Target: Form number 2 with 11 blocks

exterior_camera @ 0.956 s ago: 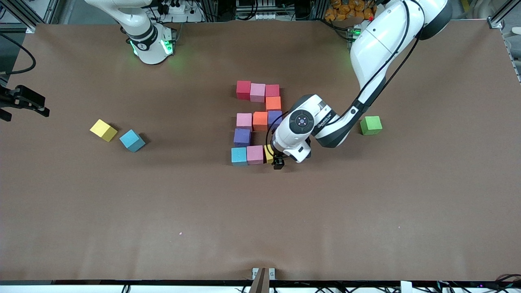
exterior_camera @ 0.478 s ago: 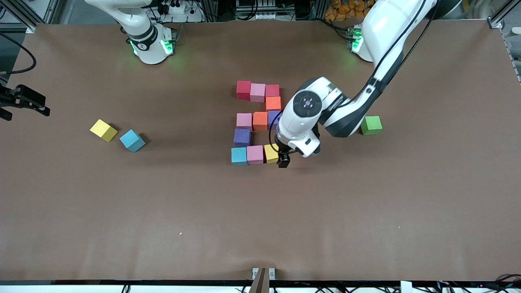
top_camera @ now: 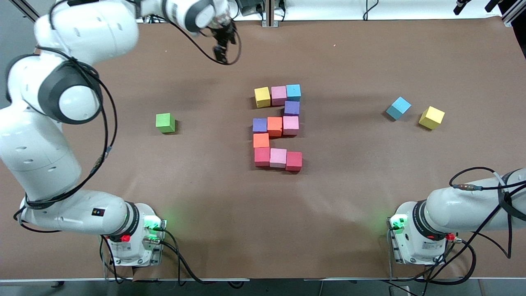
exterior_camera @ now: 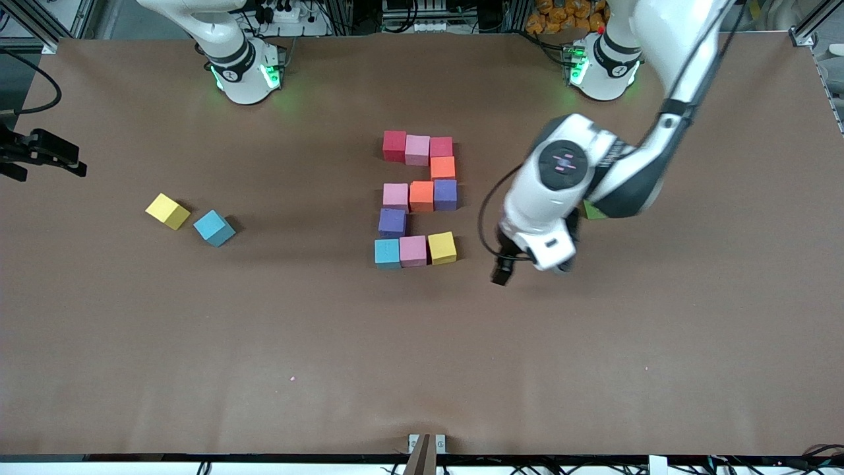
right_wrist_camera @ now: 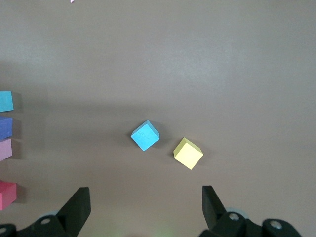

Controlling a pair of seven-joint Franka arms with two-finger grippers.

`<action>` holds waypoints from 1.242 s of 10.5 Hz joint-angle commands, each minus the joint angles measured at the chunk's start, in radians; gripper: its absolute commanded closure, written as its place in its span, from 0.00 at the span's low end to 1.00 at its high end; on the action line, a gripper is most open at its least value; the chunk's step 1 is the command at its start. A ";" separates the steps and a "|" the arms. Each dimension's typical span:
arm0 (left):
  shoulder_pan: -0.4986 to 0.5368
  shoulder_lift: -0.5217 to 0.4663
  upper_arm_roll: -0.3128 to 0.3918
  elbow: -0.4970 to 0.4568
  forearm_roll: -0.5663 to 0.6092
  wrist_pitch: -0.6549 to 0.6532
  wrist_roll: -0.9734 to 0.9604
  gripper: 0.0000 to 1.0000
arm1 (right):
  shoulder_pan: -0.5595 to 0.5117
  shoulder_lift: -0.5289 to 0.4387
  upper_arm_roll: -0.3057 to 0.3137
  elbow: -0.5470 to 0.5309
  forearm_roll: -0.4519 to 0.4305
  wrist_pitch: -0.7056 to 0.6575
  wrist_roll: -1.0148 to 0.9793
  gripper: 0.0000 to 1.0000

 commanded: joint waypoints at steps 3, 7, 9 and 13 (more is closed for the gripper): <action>0.147 -0.057 0.004 0.055 -0.002 -0.136 0.507 0.00 | 0.007 0.000 -0.001 0.022 -0.008 -0.012 0.014 0.00; 0.256 -0.150 0.005 0.052 -0.004 -0.219 0.894 0.00 | 0.007 -0.003 -0.002 0.021 -0.009 -0.019 0.012 0.00; 0.269 -0.203 0.005 0.052 -0.004 -0.272 1.003 0.00 | 0.007 -0.003 -0.002 0.021 -0.009 -0.019 0.012 0.00; 0.335 -0.279 -0.005 0.053 -0.022 -0.361 1.310 0.00 | 0.007 -0.003 -0.002 0.021 -0.011 -0.019 0.014 0.00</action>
